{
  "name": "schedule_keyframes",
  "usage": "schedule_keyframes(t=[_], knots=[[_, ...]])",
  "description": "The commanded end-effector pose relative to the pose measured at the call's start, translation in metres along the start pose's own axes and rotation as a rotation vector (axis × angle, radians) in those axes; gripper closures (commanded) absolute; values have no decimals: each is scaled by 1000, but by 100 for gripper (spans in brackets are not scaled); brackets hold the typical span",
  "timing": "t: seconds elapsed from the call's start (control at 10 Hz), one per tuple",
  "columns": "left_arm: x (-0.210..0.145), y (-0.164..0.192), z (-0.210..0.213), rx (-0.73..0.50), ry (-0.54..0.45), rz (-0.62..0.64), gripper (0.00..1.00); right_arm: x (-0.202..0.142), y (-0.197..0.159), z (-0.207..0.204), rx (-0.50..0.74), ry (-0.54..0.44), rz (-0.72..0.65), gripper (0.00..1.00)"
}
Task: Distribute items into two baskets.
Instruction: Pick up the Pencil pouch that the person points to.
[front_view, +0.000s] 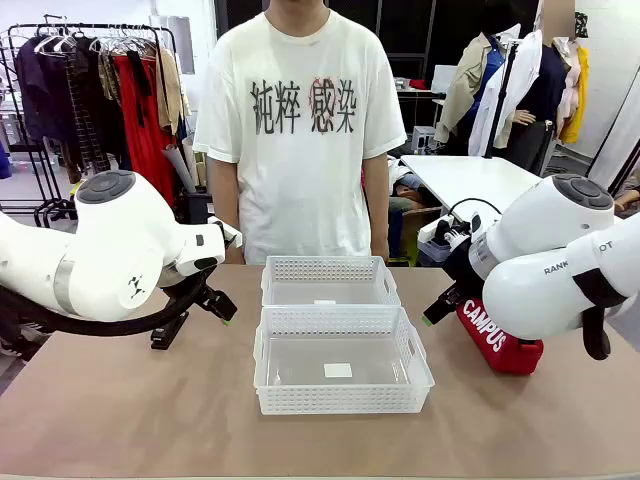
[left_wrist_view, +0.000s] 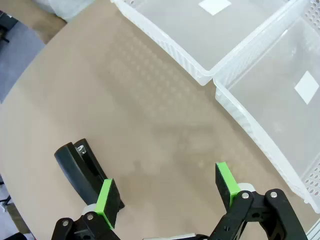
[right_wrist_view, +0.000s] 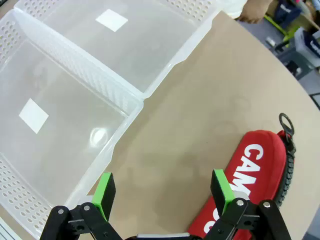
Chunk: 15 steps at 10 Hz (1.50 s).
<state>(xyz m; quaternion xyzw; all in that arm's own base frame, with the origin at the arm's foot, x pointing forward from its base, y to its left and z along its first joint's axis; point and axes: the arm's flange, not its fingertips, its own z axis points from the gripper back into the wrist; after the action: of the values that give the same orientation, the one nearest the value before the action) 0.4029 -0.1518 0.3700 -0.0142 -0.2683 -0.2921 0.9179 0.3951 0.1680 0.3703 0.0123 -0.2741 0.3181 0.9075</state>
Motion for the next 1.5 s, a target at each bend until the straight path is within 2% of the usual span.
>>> schedule_keyframes(t=[0.0,1.4], knots=[[0,0,0,0,0,0,0,0,0,0,0,0,0,0],[0,0,0,0,0,0,0,0,0,0,0,0,0,0]])
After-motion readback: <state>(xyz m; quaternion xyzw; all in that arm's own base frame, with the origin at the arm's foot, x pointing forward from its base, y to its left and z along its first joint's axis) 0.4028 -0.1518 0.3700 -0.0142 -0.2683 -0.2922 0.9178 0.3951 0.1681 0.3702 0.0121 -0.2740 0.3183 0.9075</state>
